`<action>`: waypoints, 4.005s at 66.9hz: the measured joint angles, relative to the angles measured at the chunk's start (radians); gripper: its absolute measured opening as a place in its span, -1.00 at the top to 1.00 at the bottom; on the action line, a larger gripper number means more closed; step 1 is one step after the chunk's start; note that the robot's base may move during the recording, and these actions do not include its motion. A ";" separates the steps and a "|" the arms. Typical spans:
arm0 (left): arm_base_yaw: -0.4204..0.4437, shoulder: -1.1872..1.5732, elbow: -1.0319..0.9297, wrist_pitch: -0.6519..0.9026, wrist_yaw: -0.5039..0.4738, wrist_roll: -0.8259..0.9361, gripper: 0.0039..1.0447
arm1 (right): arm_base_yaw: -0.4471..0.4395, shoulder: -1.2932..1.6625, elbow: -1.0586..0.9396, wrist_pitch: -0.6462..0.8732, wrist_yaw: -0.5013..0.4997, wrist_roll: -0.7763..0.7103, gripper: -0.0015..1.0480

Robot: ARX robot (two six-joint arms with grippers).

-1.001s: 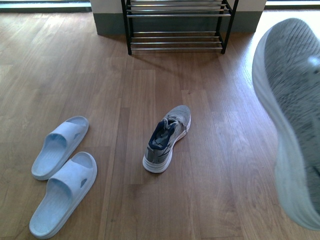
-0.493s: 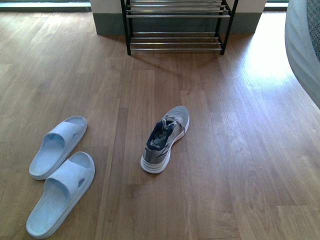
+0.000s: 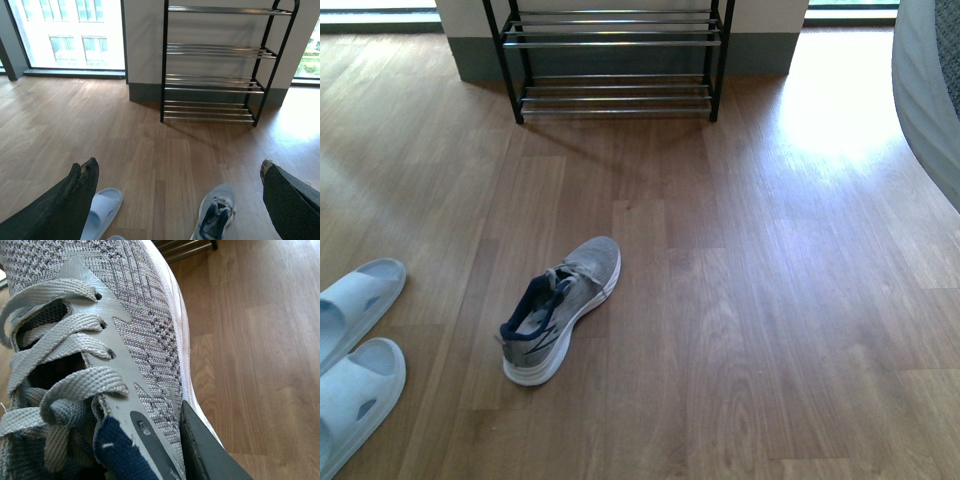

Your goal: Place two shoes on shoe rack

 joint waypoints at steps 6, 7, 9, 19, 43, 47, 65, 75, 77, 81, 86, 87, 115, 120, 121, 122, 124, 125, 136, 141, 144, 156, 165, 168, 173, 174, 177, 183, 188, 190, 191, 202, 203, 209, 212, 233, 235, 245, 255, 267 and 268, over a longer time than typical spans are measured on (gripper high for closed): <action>0.001 0.000 0.000 0.000 0.003 0.000 -0.83 | -0.001 0.002 0.000 0.000 0.007 0.000 0.97; 0.001 0.000 0.000 0.000 0.003 0.000 -0.83 | -0.001 0.002 0.000 0.000 0.009 0.000 0.97; 0.000 0.000 0.000 0.000 0.002 0.000 -0.83 | -0.002 0.002 -0.001 0.000 0.014 0.000 0.97; -0.090 0.094 0.055 -0.127 -0.279 -0.030 -0.83 | -0.002 0.002 -0.001 0.000 0.005 0.000 0.97; -0.104 1.288 0.359 0.438 -0.463 0.069 -0.83 | -0.001 0.002 -0.001 0.000 0.002 0.000 0.97; -0.097 1.481 0.425 0.473 -0.409 0.093 -0.83 | -0.001 0.002 -0.001 0.000 0.002 0.000 0.97; -0.090 2.127 0.753 0.424 -0.260 0.114 -0.83 | -0.001 0.002 -0.001 0.000 0.002 0.000 0.97; -0.100 2.368 0.935 0.408 -0.185 0.136 -0.83 | -0.001 0.002 -0.001 0.000 0.002 0.000 0.97; -0.106 2.409 0.969 0.407 -0.169 0.142 -0.83 | -0.001 0.002 -0.001 0.000 0.002 0.000 0.97; -0.118 2.470 1.023 0.403 -0.146 0.151 -0.83 | -0.001 0.002 -0.001 0.000 0.002 0.000 0.97; -0.134 2.543 1.094 0.392 -0.119 0.169 -0.83 | -0.001 0.002 -0.001 0.000 0.002 0.000 0.97; -0.138 2.561 1.112 0.391 -0.106 0.172 -0.83 | -0.001 0.002 -0.001 0.000 0.002 0.000 0.97; -0.157 2.783 1.397 0.275 -0.063 0.166 -0.83 | -0.001 0.002 -0.001 0.000 0.002 0.000 0.97; -0.158 2.806 1.426 0.264 -0.060 0.161 -0.83 | -0.001 0.002 -0.001 0.000 0.002 0.000 0.97; -0.158 2.810 1.429 0.264 -0.060 0.159 -0.83 | -0.001 0.002 -0.001 0.000 0.002 0.000 0.97; -0.158 2.817 1.436 0.263 -0.061 0.159 -0.83 | -0.001 0.002 -0.001 0.000 0.002 0.000 0.97; -0.159 2.820 1.440 0.260 -0.063 0.159 -0.83 | -0.001 0.002 -0.001 0.000 0.002 0.000 0.97; -0.159 2.821 1.440 0.260 -0.063 0.159 -0.83 | -0.001 0.002 -0.001 0.000 0.002 0.000 0.97; -0.162 2.807 1.419 0.288 -0.044 0.157 -0.83 | -0.001 0.002 -0.001 0.000 0.002 0.000 0.97; -0.164 2.776 1.387 0.289 -0.045 0.145 -0.83 | -0.001 0.002 -0.001 0.000 0.002 0.000 0.97; -0.165 2.747 1.361 0.291 -0.042 0.135 -0.83 | -0.001 0.002 -0.001 0.000 0.002 0.000 0.97; -0.159 2.605 1.260 0.270 -0.024 0.139 -0.83 | -0.001 0.002 -0.001 0.000 0.002 0.000 0.97; -0.136 2.567 1.214 0.240 -0.025 0.180 -0.83 | -0.001 0.002 -0.001 0.000 0.002 0.000 0.97; -0.126 2.567 1.208 0.235 -0.040 0.200 -0.83 | -0.001 0.002 -0.001 0.000 0.002 0.000 0.97; -0.109 2.574 1.204 0.230 -0.061 0.228 -0.83 | -0.001 0.002 -0.001 0.000 0.002 0.000 0.97; -0.106 2.576 1.204 0.230 -0.066 0.231 -0.83 | -0.001 0.002 -0.001 0.000 0.002 0.000 0.97; -0.096 2.583 1.205 0.230 -0.093 0.250 -0.83 | -0.001 0.002 -0.001 0.000 0.002 0.000 0.97; -0.071 2.626 1.232 0.229 -0.131 0.286 -0.83 | -0.001 0.002 -0.001 0.000 0.002 0.000 0.97; -0.059 2.662 1.254 0.229 -0.120 0.291 -0.83 | -0.001 0.002 -0.001 0.000 0.002 0.000 0.97; -0.056 2.677 1.270 0.229 -0.106 0.291 -0.83 | -0.001 0.002 -0.001 0.000 0.002 0.000 0.97; -0.056 2.681 1.275 0.229 -0.103 0.291 -0.83 | -0.001 0.002 -0.001 0.000 0.002 0.000 0.97; -0.057 2.755 1.360 0.224 -0.062 0.286 -0.83 | -0.001 0.002 -0.001 0.000 0.002 0.000 0.97; -0.059 2.763 1.370 0.219 -0.061 0.285 -0.83 | -0.001 0.002 -0.001 0.000 0.002 0.000 0.97; -0.069 2.802 1.420 0.195 -0.061 0.277 -0.83 | -0.001 0.002 -0.001 0.000 0.002 0.000 0.97; -0.073 2.814 1.437 0.184 -0.064 0.274 -0.82 | -0.001 0.002 -0.001 0.000 0.002 0.000 0.97; -0.085 2.846 1.462 0.179 -0.056 0.246 0.09 | -0.001 0.002 -0.001 0.000 0.002 0.000 0.97; -0.086 2.847 1.461 0.181 -0.055 0.245 0.16 | -0.001 0.002 -0.001 0.000 0.002 0.000 0.97; -0.090 2.850 1.452 0.200 -0.051 0.223 0.60 | -0.001 0.002 -0.001 0.000 0.002 0.000 0.97; -0.090 2.847 1.429 0.245 -0.058 0.182 0.97 | -0.001 0.002 -0.001 0.000 0.002 0.000 0.97; -0.090 2.793 1.333 0.344 -0.097 0.093 0.98 | -0.001 0.002 -0.001 0.000 0.002 0.000 0.97; -0.090 2.785 1.323 0.351 -0.101 0.090 0.98 | -0.001 0.002 -0.001 0.000 0.002 0.000 0.97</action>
